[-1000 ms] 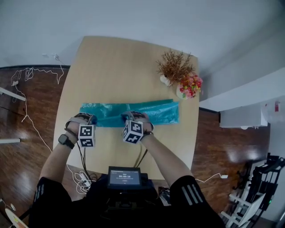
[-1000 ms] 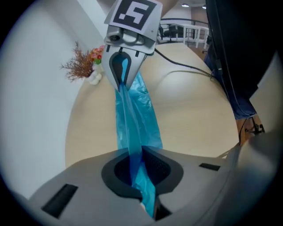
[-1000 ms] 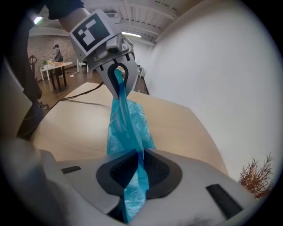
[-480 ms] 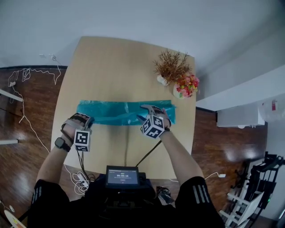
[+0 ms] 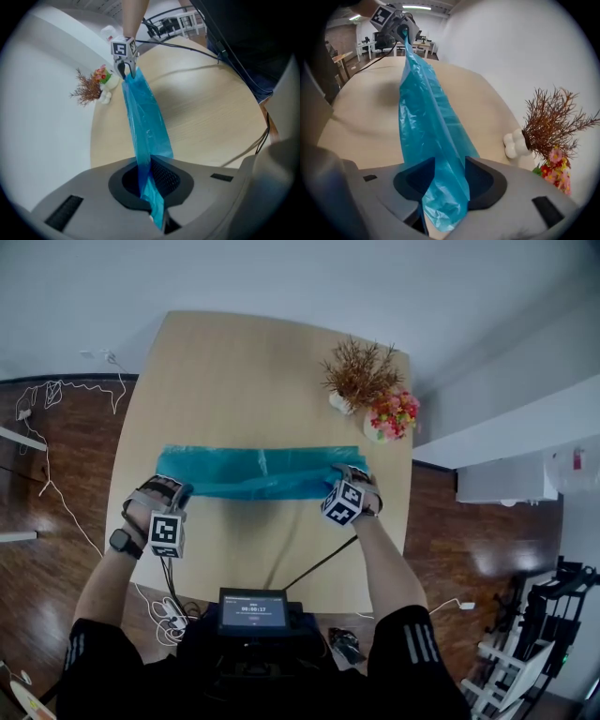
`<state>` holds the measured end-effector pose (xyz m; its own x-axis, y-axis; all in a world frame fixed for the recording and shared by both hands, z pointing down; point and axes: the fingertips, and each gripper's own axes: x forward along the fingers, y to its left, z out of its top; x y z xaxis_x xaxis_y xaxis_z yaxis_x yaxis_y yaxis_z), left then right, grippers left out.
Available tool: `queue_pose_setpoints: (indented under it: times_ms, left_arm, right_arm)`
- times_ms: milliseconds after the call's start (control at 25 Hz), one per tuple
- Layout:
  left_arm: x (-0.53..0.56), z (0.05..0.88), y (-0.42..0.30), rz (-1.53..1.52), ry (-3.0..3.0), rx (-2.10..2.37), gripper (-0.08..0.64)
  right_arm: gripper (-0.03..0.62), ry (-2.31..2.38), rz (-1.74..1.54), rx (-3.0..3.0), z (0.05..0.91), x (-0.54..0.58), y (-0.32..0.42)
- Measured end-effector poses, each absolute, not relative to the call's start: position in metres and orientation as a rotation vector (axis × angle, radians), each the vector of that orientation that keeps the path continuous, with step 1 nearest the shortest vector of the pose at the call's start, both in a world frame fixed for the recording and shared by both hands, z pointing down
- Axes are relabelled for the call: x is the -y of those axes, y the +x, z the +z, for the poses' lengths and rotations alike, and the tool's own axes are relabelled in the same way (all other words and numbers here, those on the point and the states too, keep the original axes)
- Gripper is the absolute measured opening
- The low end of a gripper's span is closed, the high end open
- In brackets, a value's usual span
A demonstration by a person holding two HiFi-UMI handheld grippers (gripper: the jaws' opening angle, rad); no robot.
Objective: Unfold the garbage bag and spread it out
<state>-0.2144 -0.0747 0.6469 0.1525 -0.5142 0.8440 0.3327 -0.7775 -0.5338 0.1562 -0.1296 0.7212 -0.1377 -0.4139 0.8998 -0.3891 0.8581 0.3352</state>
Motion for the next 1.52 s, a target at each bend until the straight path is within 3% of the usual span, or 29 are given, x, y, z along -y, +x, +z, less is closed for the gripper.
queue_pose_setpoints:
  times_ms: [200, 920, 1200, 1520]
  left_arm:
    - [0.071, 0.645, -0.203, -1.679, -1.901, -0.234, 0.000]
    - [0.058, 0.643, -0.214, -1.618, -1.897, -0.360, 0.000]
    - [0.008, 0.655, -0.207, -1.534, -1.862, -0.349, 0.000]
    - [-0.068, 0.725, -0.213, -1.676, -1.914, -0.121, 0.006]
  right_arm:
    - [0.008, 0.651, -0.015, 1.751, 0.720, 0.125, 0.163]
    - [0.009, 0.775, -0.113, 1.878, 0.640, 0.053, 0.147]
    - [0.012, 0.817, -0.037, 1.865, 0.664, -0.010, 0.157]
    - [0.037, 0.727, 0.088, 1.800, 0.727, -0.070, 0.166]
